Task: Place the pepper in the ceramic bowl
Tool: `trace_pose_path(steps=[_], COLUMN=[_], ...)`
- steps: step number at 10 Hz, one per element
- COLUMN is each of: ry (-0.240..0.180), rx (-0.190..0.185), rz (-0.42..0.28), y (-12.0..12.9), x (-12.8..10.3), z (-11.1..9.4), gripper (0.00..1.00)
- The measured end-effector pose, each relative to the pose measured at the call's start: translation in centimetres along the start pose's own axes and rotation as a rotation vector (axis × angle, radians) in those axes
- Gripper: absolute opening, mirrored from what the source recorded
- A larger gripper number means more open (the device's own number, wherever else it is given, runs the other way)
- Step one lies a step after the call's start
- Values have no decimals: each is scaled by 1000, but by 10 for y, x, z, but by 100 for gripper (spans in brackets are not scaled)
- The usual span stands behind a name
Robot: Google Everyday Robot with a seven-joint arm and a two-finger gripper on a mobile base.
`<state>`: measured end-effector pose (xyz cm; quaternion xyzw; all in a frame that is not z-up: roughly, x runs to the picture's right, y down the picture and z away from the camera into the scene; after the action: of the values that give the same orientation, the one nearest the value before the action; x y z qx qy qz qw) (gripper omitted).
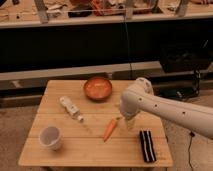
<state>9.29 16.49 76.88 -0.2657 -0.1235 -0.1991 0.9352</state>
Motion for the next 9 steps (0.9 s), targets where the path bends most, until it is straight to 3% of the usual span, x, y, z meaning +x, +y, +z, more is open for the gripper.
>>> trace_pose_path(steps=[9], ry=[-63], rx=[-24], rz=[-165], y=[1], x=[-16], z=[20], gripper=[80])
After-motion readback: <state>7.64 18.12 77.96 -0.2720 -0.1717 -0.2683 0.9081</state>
